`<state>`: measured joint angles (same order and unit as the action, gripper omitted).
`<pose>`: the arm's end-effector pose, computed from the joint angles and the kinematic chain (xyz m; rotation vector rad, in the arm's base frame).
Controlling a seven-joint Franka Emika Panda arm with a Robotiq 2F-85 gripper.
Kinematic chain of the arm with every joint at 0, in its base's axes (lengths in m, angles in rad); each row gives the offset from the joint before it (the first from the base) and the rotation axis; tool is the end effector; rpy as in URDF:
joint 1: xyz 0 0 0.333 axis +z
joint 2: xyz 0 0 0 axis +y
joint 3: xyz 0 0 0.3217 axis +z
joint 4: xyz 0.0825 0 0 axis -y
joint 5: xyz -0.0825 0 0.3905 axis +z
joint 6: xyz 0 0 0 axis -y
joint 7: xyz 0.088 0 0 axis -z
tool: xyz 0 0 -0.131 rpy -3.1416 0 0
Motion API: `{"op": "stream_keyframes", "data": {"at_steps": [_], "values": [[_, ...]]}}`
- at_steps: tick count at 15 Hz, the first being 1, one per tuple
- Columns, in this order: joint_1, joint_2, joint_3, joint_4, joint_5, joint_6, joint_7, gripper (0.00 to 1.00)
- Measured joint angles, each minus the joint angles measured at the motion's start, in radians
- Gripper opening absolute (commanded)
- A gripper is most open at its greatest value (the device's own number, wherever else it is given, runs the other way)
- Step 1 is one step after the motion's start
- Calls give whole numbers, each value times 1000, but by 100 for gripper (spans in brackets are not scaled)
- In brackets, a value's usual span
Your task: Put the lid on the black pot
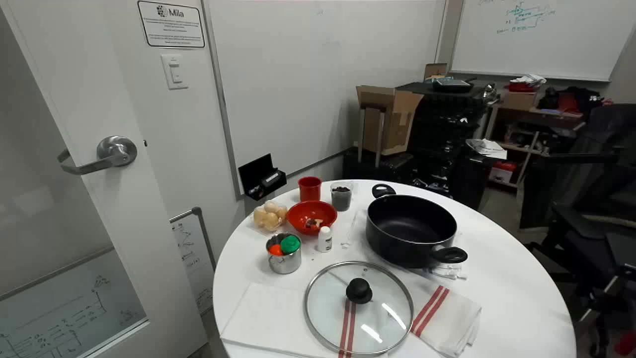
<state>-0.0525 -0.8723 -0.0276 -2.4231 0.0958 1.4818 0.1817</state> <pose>0.2742 -0.0108 0.5574 -3.0038 0.3713 0.1144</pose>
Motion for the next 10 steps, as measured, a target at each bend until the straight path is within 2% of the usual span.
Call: {"op": "stream_keyframes", "data": {"at_steps": [10], "values": [[-1, 10, 8, 1, 0, 6, -7, 100]]}}
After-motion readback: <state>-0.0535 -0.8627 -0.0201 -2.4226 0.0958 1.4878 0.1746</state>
